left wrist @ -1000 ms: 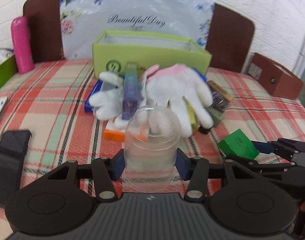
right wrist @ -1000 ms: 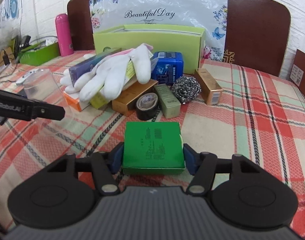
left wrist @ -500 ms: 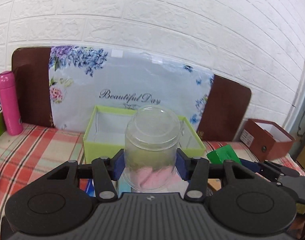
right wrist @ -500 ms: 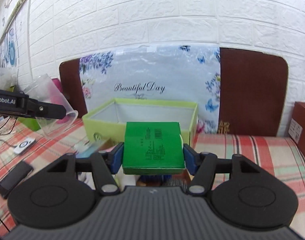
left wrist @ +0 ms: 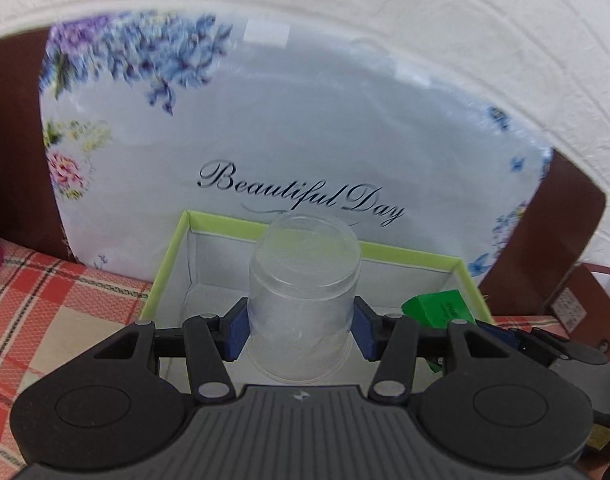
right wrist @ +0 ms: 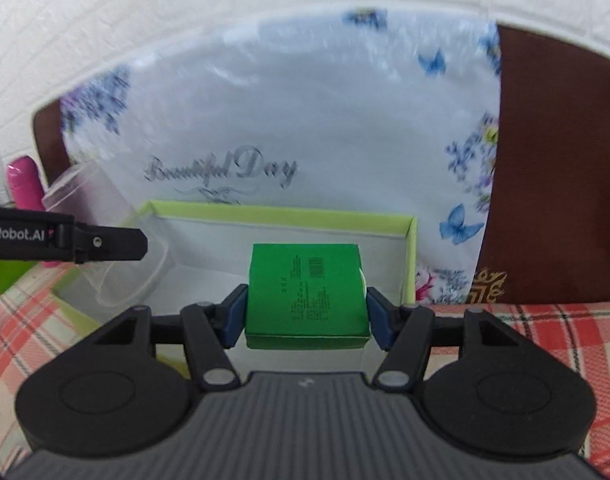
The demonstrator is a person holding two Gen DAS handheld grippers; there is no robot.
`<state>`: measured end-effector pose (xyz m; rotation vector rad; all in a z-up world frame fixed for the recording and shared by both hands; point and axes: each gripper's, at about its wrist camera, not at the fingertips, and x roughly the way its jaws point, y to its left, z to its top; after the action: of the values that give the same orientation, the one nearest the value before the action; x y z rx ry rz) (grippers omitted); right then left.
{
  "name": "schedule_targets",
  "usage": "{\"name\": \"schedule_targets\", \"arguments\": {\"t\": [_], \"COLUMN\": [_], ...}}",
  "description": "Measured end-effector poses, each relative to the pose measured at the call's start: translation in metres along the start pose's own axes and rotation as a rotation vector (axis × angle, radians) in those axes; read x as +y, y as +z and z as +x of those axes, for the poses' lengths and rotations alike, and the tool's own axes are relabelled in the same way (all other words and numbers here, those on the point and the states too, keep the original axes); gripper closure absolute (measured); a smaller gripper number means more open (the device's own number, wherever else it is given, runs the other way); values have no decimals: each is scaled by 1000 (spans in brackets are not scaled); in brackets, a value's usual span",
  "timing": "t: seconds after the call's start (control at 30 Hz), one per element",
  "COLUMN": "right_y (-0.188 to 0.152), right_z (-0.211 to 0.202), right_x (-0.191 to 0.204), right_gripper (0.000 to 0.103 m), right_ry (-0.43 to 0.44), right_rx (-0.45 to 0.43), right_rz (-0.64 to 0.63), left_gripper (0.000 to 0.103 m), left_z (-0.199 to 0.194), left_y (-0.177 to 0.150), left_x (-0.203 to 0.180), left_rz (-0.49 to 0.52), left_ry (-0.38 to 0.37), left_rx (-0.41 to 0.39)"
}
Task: Organize objects
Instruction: 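Carry the cup and green box into the lime-green box and release both, then return both tools to the clutter, right tool grasping the pink-cuffed glove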
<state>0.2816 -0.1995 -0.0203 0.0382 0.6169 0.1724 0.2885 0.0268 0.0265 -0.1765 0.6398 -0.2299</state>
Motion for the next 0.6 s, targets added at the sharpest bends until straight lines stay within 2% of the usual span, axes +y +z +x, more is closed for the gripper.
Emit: {"name": "schedule_targets", "arguments": {"t": [0.07,0.1,0.13,0.17,0.2,0.3,0.4,0.6], "right_y": [-2,-2,-2,-1,0,-2,-2,2], "right_z": [13,17,21,25,27,27,17,-49], "right_x": [2,4,6,8,8,10,11,10], "right_gripper": [42,40,40,30,22,15,13,1], "right_ry": [-29,-43,-53,-53,-40,-24,-23,-38], "right_rx": [-4,-10,-8,-5,-4,-14,-29,-169], "right_rz": [-48,-80,-106,-123,-134,-156,-167,-165], "left_gripper": [41,29,21,15,15,15,15,15], "left_z": [12,16,18,20,21,19,4,-58], "left_y": [-2,-4,-6,-8,-8,-12,-13,-21], "left_x": [2,1,1,-1,-1,-2,-3,-10], "left_rz": [-1,-5,-5,2,12,32,42,28], "left_ry": [12,31,54,73,76,60,77,94], "left_rx": [-5,-21,-29,-35,-37,-21,-14,-94]}}
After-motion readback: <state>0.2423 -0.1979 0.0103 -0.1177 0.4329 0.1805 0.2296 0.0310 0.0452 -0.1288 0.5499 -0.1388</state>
